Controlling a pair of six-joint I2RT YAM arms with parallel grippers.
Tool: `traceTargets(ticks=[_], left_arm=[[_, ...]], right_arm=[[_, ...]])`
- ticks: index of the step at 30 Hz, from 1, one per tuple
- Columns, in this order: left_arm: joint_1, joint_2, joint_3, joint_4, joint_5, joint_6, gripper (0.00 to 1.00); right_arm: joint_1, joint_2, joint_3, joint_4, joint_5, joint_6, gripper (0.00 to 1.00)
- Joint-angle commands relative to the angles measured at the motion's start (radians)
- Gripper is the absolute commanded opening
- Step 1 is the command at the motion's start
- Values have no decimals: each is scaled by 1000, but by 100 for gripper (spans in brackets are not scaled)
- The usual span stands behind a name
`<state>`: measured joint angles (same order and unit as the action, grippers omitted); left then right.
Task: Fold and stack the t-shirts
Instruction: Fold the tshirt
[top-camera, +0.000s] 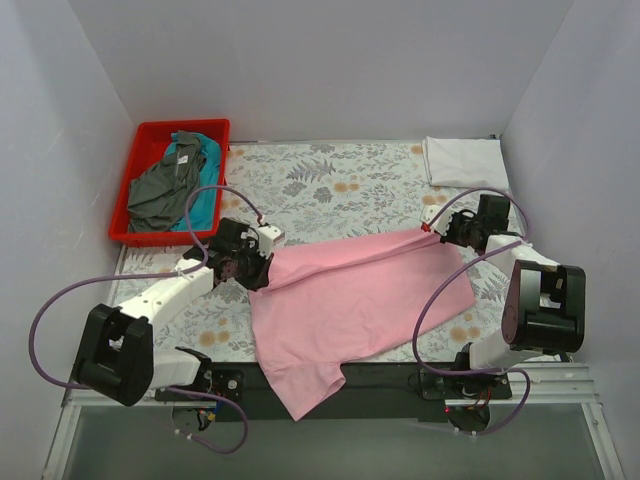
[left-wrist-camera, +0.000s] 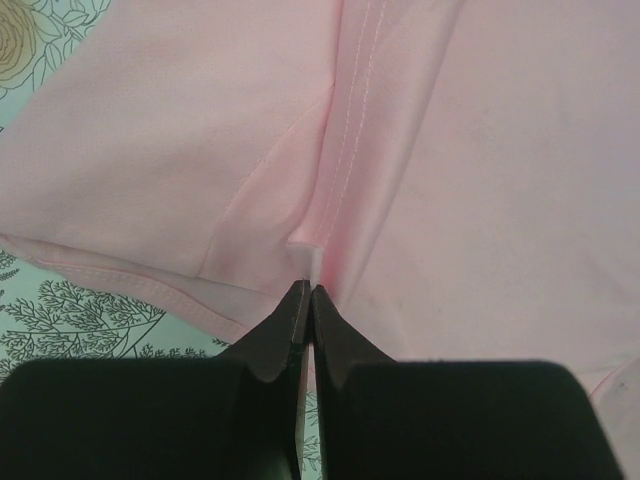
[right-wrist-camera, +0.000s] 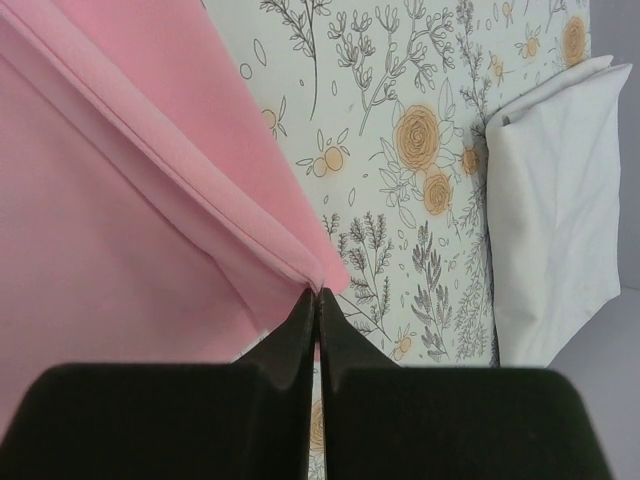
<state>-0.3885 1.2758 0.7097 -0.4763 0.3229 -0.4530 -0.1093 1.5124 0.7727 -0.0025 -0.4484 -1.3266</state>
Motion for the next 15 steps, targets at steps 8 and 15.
traceTargets(ticks=[8, 15], left_arm=[[-4, -64, 141, -266, 189, 214, 29], [-4, -66, 214, -268, 139, 165, 44]], right_arm=[[-9, -69, 36, -148, 66, -98, 46], [-16, -3, 265, -362, 5, 22, 48]])
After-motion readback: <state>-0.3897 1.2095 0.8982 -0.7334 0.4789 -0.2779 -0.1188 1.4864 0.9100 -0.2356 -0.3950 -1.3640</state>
